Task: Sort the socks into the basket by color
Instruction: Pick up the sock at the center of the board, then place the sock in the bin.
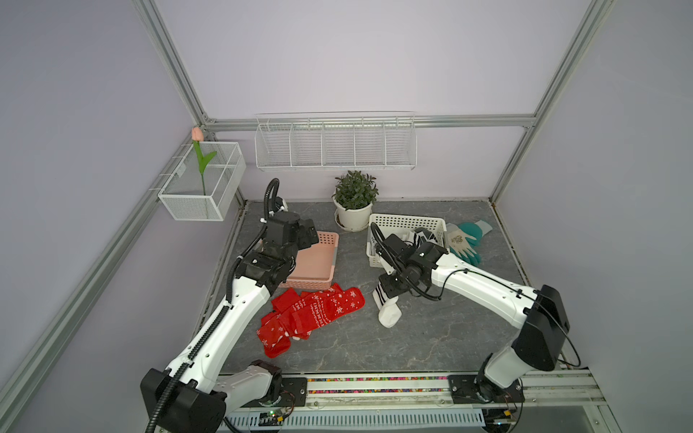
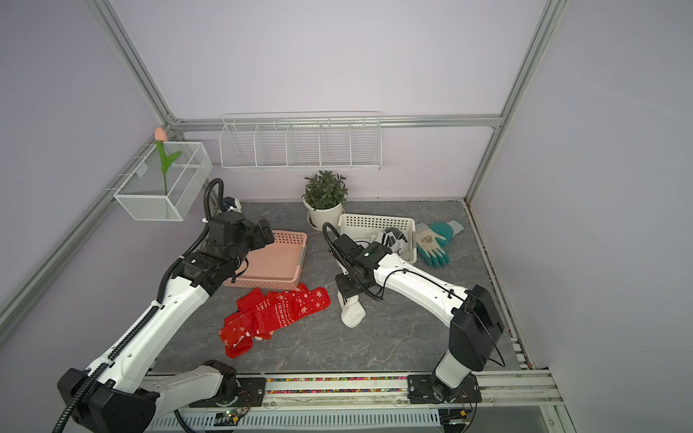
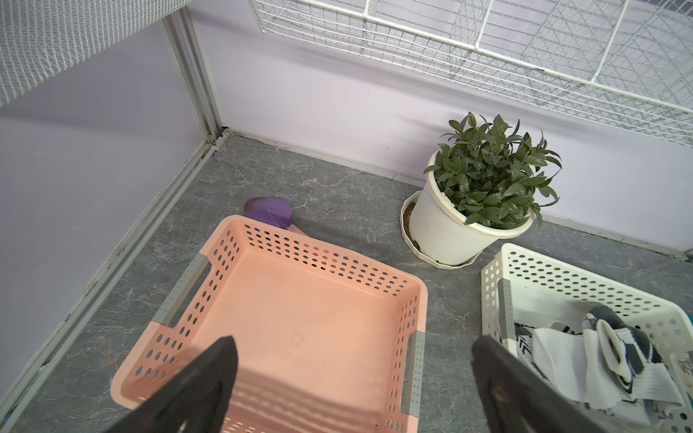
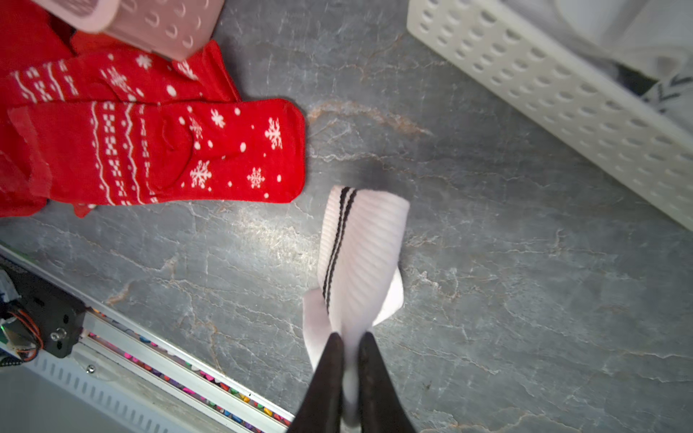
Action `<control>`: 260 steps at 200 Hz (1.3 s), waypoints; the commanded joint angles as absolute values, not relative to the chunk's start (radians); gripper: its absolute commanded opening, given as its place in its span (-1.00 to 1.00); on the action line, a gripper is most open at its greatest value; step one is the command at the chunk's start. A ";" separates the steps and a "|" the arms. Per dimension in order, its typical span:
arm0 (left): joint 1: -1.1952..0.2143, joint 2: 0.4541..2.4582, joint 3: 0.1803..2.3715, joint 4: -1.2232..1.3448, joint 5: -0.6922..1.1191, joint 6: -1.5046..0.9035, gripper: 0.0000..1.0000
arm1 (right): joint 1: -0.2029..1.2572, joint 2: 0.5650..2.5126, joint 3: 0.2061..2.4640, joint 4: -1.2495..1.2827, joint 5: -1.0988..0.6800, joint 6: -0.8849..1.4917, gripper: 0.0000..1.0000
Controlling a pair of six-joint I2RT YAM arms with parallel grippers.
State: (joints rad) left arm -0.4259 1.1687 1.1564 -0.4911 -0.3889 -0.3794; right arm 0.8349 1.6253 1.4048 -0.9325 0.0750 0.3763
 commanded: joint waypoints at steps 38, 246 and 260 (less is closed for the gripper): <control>-0.428 1.170 1.148 -0.491 -0.393 -0.372 0.99 | 0.726 1.670 1.590 -0.950 0.082 0.280 -0.73; -0.428 1.180 1.146 -0.490 -0.371 -0.377 0.99 | 0.416 2.285 2.298 -0.950 0.036 0.211 -0.73; -0.429 1.183 1.147 -0.491 -0.371 -0.377 0.99 | 0.417 2.330 2.345 -0.993 0.029 0.210 -0.70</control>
